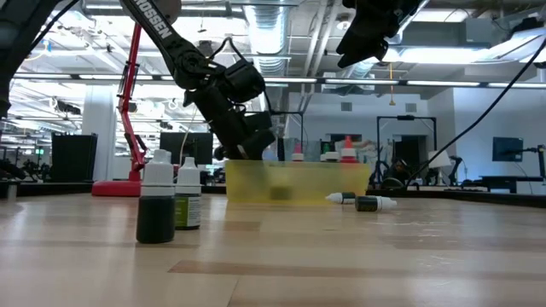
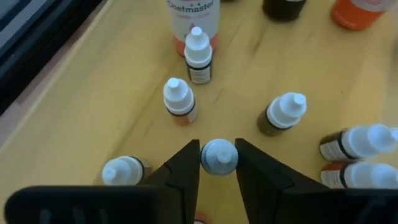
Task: Pick & Place food coloring
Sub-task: Put the small black food coloring bottle into the yellow bin
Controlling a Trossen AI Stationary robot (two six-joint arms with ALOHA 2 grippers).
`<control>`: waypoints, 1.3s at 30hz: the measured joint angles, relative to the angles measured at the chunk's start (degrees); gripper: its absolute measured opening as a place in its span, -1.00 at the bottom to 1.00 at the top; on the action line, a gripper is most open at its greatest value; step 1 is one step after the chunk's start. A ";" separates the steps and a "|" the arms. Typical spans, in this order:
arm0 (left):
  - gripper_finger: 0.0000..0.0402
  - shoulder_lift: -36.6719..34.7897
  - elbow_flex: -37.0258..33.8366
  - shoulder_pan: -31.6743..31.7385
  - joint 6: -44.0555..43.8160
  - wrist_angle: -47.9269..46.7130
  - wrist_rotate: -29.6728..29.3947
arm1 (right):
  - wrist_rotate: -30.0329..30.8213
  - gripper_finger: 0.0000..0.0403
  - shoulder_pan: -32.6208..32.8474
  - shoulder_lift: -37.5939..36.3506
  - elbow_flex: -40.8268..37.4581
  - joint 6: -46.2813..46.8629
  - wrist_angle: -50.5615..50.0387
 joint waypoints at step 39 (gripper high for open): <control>-0.38 0.04 33.18 -17.61 -1.37 -47.37 9.77 | 0.02 0.02 -0.01 0.00 0.00 0.02 -0.01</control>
